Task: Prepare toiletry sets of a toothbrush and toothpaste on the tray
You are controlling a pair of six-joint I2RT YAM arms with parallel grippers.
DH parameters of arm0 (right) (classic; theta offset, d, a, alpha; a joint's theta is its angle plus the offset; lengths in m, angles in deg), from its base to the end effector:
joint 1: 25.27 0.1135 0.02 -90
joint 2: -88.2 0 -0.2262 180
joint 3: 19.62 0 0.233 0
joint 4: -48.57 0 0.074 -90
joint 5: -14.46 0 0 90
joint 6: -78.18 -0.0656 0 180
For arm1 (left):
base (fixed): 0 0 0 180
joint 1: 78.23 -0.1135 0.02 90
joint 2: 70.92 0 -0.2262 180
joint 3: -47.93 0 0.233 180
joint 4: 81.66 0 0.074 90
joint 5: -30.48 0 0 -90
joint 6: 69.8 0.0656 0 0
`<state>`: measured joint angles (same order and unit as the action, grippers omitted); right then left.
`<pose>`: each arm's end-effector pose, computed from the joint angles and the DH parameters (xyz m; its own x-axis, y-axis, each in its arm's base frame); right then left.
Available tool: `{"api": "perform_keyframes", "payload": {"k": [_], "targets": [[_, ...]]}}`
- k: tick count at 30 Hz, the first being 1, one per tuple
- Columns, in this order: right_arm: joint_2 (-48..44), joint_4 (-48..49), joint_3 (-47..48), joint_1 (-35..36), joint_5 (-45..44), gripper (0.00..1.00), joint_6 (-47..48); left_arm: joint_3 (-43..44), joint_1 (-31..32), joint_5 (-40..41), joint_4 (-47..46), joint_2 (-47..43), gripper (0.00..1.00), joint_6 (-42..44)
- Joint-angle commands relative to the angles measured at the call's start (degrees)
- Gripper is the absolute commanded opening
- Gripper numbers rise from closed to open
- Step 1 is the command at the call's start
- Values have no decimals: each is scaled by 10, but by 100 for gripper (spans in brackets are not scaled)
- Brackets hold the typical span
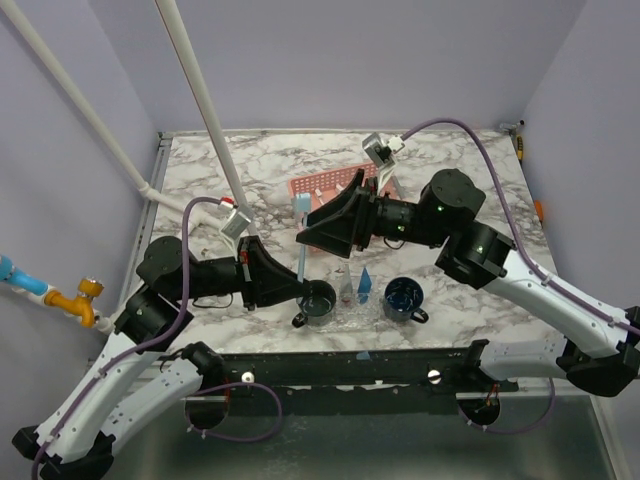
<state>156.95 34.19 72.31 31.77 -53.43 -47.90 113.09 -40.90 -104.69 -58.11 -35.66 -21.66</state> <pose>0.1346 0.2529 0.4367 -0.5097 0.2168 -0.8326 -0.8408 0.0795 0.5354 0.0965 -0.1321 0.3735 -0.5938 -0.1388 -0.7926 0.7945 0.0544 -0.6048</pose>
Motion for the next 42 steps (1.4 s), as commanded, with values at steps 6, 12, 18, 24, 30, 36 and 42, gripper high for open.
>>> {"api": "perform_keyframes", "payload": {"k": [6, 12, 18, 24, 30, 36, 42], "targets": [[8, -250, 86, 1, 106, 71, 137, 21, 0, -89, 165, -41, 0, 93], [16, -324, 132, 1, 123, 74, 178, 16, 1, -143, 219, -57, 0, 122], [33, -361, 162, 1, 169, 75, 188, 2, 0, -191, 251, -66, 0, 139], [48, -344, 158, 1, 247, 76, 179, -4, 0, -209, 304, -68, 0, 172], [66, -341, 162, 1, 275, 75, 168, -8, 1, -213, 341, -64, 0, 195], [83, -359, 170, 1, 288, 68, 169, -8, 1, -213, 357, -65, 0, 207], [94, -365, 172, 1, 299, 53, 170, -8, 0, -215, 360, -65, 0, 209]]}}
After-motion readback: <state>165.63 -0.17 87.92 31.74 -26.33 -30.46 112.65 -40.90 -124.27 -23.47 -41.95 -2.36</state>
